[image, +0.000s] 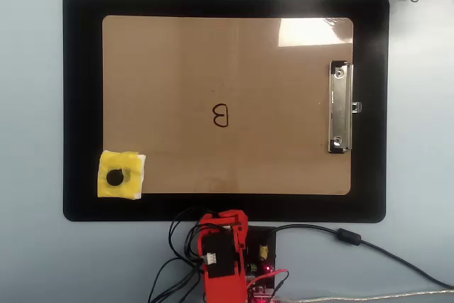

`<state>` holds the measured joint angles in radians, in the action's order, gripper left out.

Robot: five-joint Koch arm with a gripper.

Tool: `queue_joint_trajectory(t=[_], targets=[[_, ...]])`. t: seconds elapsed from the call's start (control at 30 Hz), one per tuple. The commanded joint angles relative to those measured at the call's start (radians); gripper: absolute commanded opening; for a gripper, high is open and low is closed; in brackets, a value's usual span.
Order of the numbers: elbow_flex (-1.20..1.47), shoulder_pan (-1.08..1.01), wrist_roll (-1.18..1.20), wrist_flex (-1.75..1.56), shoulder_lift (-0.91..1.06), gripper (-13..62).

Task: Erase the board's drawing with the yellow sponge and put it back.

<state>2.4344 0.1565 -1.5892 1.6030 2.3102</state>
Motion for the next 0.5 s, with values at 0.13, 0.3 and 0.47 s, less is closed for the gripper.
queue_joint_trajectory(t=[0.13,0.3,0.47], targets=[[0.031,0.003,-0.014,0.064,0.04,34.5],[0.031,0.005,-0.014,0.064,0.04,34.5],[-0.046,0.012,-0.02,0.049,0.037,34.3]])
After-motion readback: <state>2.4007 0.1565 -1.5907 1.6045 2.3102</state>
